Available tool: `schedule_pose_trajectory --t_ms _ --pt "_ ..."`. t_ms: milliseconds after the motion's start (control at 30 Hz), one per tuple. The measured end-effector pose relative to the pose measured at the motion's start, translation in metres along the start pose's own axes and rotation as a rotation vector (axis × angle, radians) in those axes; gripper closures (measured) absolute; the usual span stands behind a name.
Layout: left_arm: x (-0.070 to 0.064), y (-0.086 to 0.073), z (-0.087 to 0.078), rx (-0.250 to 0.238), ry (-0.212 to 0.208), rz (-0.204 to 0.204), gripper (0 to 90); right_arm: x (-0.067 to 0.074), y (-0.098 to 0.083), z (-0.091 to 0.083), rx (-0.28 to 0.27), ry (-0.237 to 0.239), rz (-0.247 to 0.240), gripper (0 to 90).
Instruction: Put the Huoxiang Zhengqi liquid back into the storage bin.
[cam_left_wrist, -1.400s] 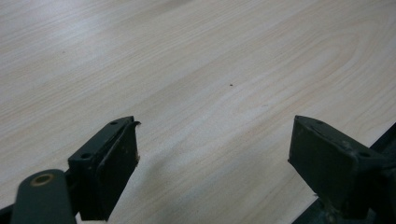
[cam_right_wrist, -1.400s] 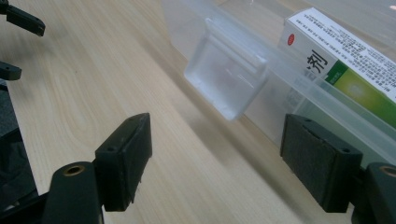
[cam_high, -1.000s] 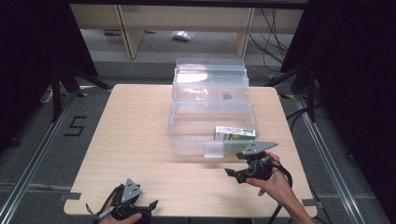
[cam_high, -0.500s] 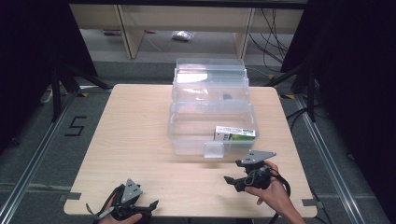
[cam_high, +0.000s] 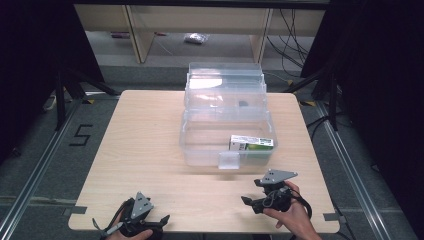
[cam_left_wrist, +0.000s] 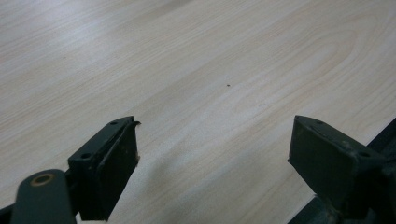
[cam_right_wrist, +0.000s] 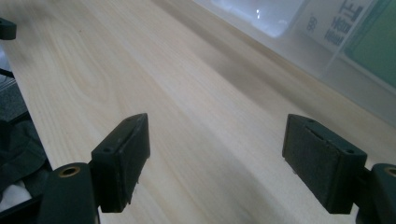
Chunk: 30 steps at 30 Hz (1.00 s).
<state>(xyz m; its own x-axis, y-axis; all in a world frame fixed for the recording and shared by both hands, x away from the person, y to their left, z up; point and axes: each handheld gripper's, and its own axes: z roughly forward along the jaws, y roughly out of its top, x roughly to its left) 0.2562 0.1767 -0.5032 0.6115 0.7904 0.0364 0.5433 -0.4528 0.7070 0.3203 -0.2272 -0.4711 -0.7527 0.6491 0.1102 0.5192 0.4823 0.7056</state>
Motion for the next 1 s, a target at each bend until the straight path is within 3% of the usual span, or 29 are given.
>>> schedule_pose_trajectory --t_ms 100,267,333,400,433,533,633,800,967,1000 --pt "-0.001 0.000 0.001 -0.016 0.005 -0.011 15.0 0.000 -0.004 -0.001 -0.008 -0.010 -0.008 23.8" --pt "-0.001 0.000 -0.002 0.004 0.000 0.009 15.1 0.004 -0.009 -0.003 -0.001 -0.010 0.006 23.0" --pt "-0.003 0.000 -0.004 0.008 0.015 0.014 15.1 0.007 -0.012 -0.005 -0.005 -0.016 -0.002 22.6" --pt "-0.005 0.000 -0.004 -0.006 0.027 0.010 15.1 0.011 -0.015 -0.007 -0.002 -0.023 0.025 22.0" --pt "-0.005 0.000 -0.004 -0.001 0.026 0.018 15.1 0.011 -0.016 -0.007 -0.001 -0.018 0.008 21.7" --pt "-0.007 0.000 -0.004 -0.005 0.038 0.020 15.1 0.018 -0.020 -0.009 0.008 -0.021 0.053 21.0" --pt "-0.007 0.000 -0.006 0.009 0.033 0.027 15.1 0.017 -0.024 -0.011 0.013 -0.031 0.035 20.0" --pt "-0.007 0.000 -0.006 0.010 0.035 0.021 15.1 0.020 -0.032 -0.013 0.021 -0.044 0.071 19.9" --pt "-0.007 -0.001 -0.004 -0.006 0.042 0.009 15.1 0.023 -0.037 -0.014 0.034 -0.047 0.074 19.2" --pt "-0.007 0.000 -0.004 -0.004 0.036 0.007 15.1 0.023 -0.039 -0.011 0.012 -0.056 0.071 19.2"
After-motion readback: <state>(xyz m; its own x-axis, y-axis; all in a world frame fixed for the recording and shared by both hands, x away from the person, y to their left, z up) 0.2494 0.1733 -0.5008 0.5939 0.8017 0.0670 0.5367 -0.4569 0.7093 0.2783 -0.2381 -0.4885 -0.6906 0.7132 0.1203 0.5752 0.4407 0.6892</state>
